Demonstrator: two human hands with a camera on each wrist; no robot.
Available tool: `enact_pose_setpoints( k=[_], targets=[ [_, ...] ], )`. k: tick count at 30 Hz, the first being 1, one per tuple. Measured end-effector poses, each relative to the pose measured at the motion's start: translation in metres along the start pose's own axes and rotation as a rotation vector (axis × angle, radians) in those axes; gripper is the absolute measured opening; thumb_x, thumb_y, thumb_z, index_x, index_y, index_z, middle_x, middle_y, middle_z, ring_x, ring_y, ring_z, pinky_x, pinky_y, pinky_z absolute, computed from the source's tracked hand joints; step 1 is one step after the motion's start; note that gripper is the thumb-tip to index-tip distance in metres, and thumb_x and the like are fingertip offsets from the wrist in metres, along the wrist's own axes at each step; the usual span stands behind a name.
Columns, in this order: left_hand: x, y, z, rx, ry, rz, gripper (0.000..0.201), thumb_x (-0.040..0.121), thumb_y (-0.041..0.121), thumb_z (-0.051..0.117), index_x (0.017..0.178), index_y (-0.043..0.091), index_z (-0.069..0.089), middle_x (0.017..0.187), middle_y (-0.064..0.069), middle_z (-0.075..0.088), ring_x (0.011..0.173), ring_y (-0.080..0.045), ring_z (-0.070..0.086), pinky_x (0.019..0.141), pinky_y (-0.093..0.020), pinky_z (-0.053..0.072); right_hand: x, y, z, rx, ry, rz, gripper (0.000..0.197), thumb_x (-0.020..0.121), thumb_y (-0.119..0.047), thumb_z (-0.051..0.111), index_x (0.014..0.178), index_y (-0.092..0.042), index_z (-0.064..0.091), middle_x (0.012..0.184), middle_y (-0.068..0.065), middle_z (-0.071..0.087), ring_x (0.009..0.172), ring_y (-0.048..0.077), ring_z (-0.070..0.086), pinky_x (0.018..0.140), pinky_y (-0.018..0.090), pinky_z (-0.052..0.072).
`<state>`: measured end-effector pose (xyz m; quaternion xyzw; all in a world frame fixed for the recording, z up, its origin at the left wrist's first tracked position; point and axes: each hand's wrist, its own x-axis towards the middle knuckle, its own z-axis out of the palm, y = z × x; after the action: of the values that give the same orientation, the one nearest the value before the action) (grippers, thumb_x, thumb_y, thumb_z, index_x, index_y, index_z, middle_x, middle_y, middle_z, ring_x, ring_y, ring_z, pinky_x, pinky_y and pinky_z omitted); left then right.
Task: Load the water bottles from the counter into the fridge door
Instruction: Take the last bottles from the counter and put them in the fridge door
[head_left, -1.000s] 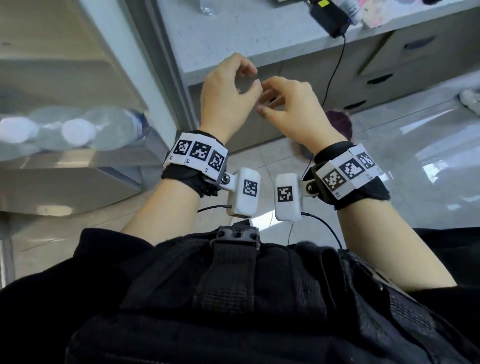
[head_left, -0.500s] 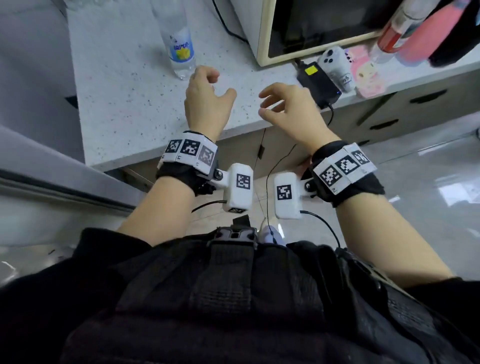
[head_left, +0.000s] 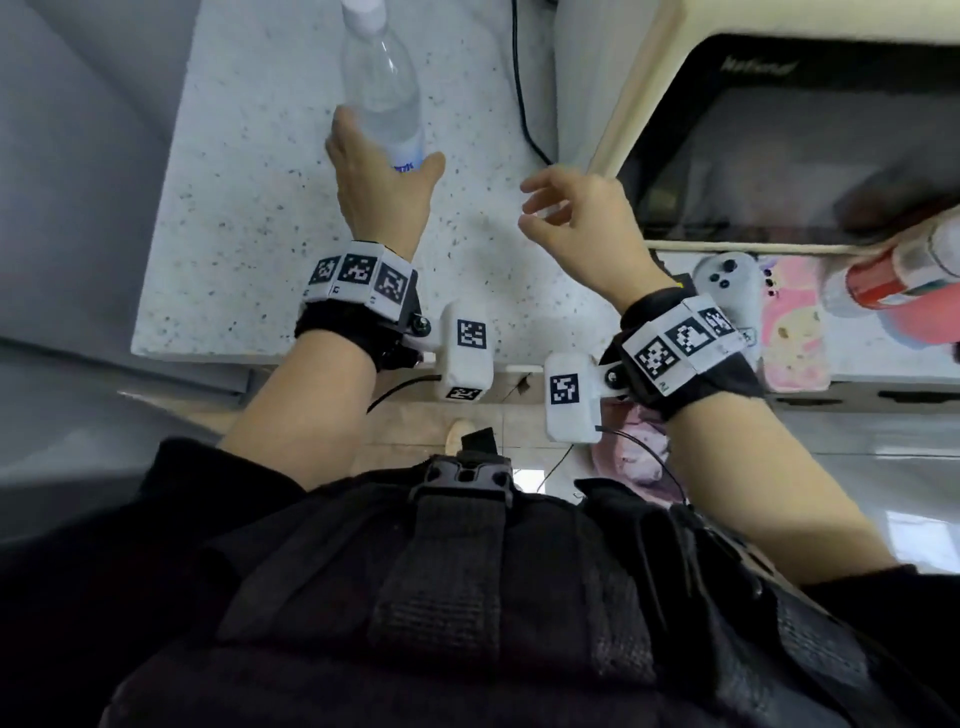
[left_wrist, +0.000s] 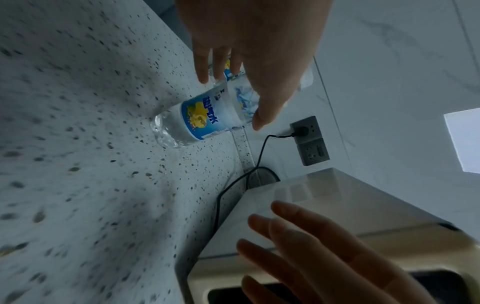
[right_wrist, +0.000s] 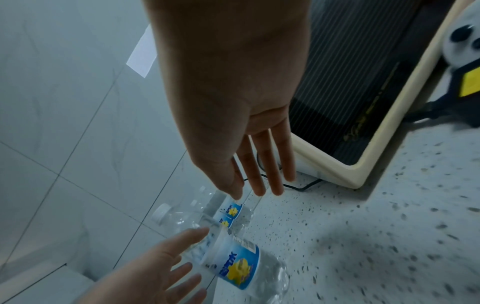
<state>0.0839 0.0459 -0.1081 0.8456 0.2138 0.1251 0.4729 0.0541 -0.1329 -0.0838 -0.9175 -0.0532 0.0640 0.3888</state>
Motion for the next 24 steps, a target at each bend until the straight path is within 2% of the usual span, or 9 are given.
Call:
enact_pose_setpoints(
  k=[1, 3, 4, 7, 8, 13, 18, 21, 24],
  targets=[
    [0.01, -0.001, 0.004, -0.027, 0.009, 0.003, 0.08, 0.07, 0.02, 0.08, 0.133, 0.002, 0.034, 0.136, -0.014, 0.044, 0.121, -0.025, 0.048, 0.087, -0.022, 0.048, 0.01, 0.001, 0.0, -0.002, -0.004, 0.009, 0.025, 0.084, -0.02, 0.062, 0.109, -0.018, 0.061, 0.093, -0.004, 0.065, 0.079, 0.016, 0.064, 0.083, 0.045, 0.056],
    [0.028, 0.0, 0.008, -0.07, 0.029, 0.0, 0.081, 0.069, 0.02, 0.081, 0.134, 0.004, 0.033, 0.136, -0.012, 0.045, 0.114, -0.021, 0.05, 0.071, -0.001, 0.043, 0.028, 0.002, 0.003, -0.01, -0.025, 0.009, 0.025, 0.085, -0.02, 0.062, 0.109, -0.018, 0.061, 0.094, -0.005, 0.064, 0.08, 0.016, 0.064, 0.082, 0.044, 0.057],
    [0.035, 0.0, 0.009, -0.08, 0.038, 0.001, 0.081, 0.069, 0.02, 0.081, 0.133, 0.006, 0.034, 0.135, -0.009, 0.046, 0.112, -0.019, 0.05, 0.067, 0.0, 0.041, 0.036, 0.001, 0.005, -0.017, -0.042, 0.002, 0.024, 0.085, -0.019, 0.062, 0.109, -0.017, 0.061, 0.094, -0.005, 0.063, 0.08, 0.015, 0.063, 0.083, 0.043, 0.057],
    [0.052, -0.002, 0.013, -0.076, 0.05, 0.005, 0.077, 0.066, 0.024, 0.083, 0.127, 0.01, 0.038, 0.123, 0.001, 0.052, 0.107, -0.016, 0.052, 0.08, -0.018, 0.044, 0.057, -0.001, 0.009, -0.034, -0.083, 0.003, 0.024, 0.087, -0.018, 0.062, 0.11, -0.016, 0.06, 0.095, -0.004, 0.063, 0.08, 0.014, 0.062, 0.082, 0.037, 0.056],
    [0.055, -0.001, 0.013, -0.06, 0.055, -0.004, 0.074, 0.065, 0.026, 0.083, 0.124, 0.011, 0.041, 0.117, 0.004, 0.054, 0.103, -0.014, 0.053, 0.08, -0.02, 0.042, 0.062, -0.001, 0.01, -0.034, -0.09, 0.007, 0.024, 0.086, -0.017, 0.062, 0.111, -0.016, 0.06, 0.096, -0.003, 0.064, 0.081, 0.016, 0.063, 0.082, 0.037, 0.056],
    [0.057, -0.005, 0.005, 0.068, 0.075, 0.02, 0.066, 0.059, 0.032, 0.085, 0.113, 0.011, 0.052, 0.107, 0.006, 0.064, 0.096, -0.014, 0.058, 0.074, -0.017, 0.039, 0.068, -0.004, 0.019, -0.033, -0.138, -0.001, 0.025, 0.086, -0.017, 0.062, 0.111, -0.015, 0.06, 0.099, 0.0, 0.066, 0.084, 0.019, 0.065, 0.084, 0.043, 0.056],
    [0.019, -0.012, -0.007, 0.094, 0.093, 0.019, 0.06, 0.058, 0.033, 0.086, 0.108, 0.013, 0.059, 0.103, 0.005, 0.067, 0.091, -0.01, 0.058, 0.073, -0.015, 0.037, 0.047, -0.005, 0.025, -0.035, -0.177, -0.031, 0.023, 0.084, -0.017, 0.063, 0.107, -0.016, 0.062, 0.093, -0.005, 0.064, 0.082, 0.019, 0.066, 0.085, 0.044, 0.055],
    [-0.016, -0.018, -0.021, 0.094, 0.109, -0.057, 0.057, 0.058, 0.035, 0.086, 0.105, 0.014, 0.061, 0.095, 0.007, 0.065, 0.087, -0.013, 0.059, 0.071, -0.017, 0.038, 0.024, -0.007, 0.028, -0.023, -0.2, -0.075, 0.021, 0.084, -0.016, 0.063, 0.105, -0.015, 0.063, 0.096, 0.001, 0.069, 0.081, 0.021, 0.067, 0.083, 0.041, 0.056],
    [-0.064, -0.025, -0.04, 0.087, 0.097, -0.102, 0.055, 0.059, 0.035, 0.086, 0.105, 0.016, 0.06, 0.091, 0.012, 0.058, 0.085, -0.009, 0.055, 0.076, -0.021, 0.042, -0.011, -0.013, 0.034, -0.02, -0.247, -0.145, 0.02, 0.085, -0.015, 0.063, 0.105, -0.014, 0.063, 0.099, 0.004, 0.07, 0.08, 0.02, 0.066, 0.08, 0.034, 0.054]
  ],
)
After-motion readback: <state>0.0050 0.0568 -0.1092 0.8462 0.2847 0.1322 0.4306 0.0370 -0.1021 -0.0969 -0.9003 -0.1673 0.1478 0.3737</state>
